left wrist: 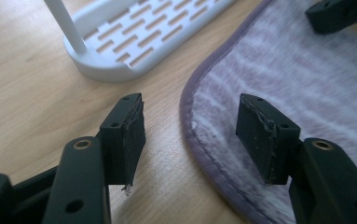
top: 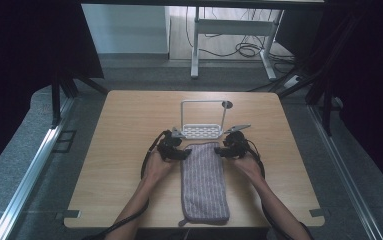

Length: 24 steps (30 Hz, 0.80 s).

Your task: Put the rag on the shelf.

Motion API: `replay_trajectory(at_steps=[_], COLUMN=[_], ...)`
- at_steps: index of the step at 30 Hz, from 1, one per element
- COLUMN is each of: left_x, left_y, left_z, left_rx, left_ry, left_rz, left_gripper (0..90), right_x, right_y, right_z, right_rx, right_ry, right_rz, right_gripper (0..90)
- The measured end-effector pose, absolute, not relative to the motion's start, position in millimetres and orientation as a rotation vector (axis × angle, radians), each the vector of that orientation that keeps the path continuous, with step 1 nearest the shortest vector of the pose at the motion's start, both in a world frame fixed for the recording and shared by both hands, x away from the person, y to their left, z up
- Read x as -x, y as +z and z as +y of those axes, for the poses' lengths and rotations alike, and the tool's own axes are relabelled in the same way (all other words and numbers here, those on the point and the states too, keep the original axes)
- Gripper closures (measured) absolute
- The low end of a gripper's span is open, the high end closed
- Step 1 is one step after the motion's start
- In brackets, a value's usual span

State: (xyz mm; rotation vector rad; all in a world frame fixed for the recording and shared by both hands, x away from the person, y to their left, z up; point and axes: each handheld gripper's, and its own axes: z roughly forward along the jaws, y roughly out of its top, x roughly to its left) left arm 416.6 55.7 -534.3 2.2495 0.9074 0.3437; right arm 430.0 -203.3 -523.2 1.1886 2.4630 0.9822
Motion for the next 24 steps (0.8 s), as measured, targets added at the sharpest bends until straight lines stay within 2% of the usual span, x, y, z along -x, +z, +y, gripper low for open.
replay_trajectory(at_steps=[3, 5, 6, 7, 8, 9, 10, 13, 14, 15, 17, 24], left_x=[-418.3, -419.4, -418.7, -417.5, -416.0, -415.2, -413.4, -413.9, -414.2, -414.1, -415.0, -406.6], left_y=[-536.8, -537.9, -537.6, -536.7, -535.4, -534.3, -531.5, -530.1, -529.8, -529.6, -528.3, -503.1], left_z=[56.3, 58.4, 58.2, 56.9, 54.9, 53.7, 48.9, 47.4, 47.0, 46.4, 46.2, 51.8], left_rx=[-2.236, -2.224, -2.224, -2.226, -2.230, -2.236, -2.251, -2.261, -2.260, -2.262, -2.278, -2.217], left_ry=[0.319, 0.295, 0.294, 0.288, 0.279, 0.275, 0.260, 0.238, 0.217, 0.205, 0.195, 0.237], left_rz=[0.929, 0.937, 0.938, 0.936, 0.939, 0.952, 0.969, 0.968, 0.960, 0.956, 0.939, 0.858], left_gripper=[36.2, 36.5, 40.9, 40.9, 45.7, 53.9, 58.3, 69.2, 69.2, 74.0, 78.2, 79.9], right_x=[-429.1, -428.3, -425.4, -425.4, -423.9, -422.4, -422.0, -420.2, -420.2, -419.5, -418.1, -408.9], right_y=[-529.8, -529.7, -530.2, -530.2, -530.4, -529.7, -529.2, -527.0, -527.0, -526.3, -524.5, -493.4], right_z=[-203.7, -203.6, -201.8, -201.8, -200.7, -198.4, -197.4, -193.6, -193.6, -192.7, -192.1, -201.2], right_rx=[-1.156, -1.143, -1.119, -1.119, -1.110, -1.107, -1.104, -1.083, -1.083, -1.072, -1.057, -1.002], right_ry=[0.975, 0.974, 0.992, 0.992, 0.999, 1.000, 0.996, 0.959, 0.959, 0.951, 0.945, 1.037], right_rz=[2.480, 2.482, 2.490, 2.490, 2.495, 2.511, 2.519, 2.531, 2.531, 2.533, 2.536, 2.502], right_gripper=[48.5, 54.7, 65.0, 65.0, 69.5, 77.6, 79.4, 82.5, 82.5, 83.0, 83.5, 83.5])
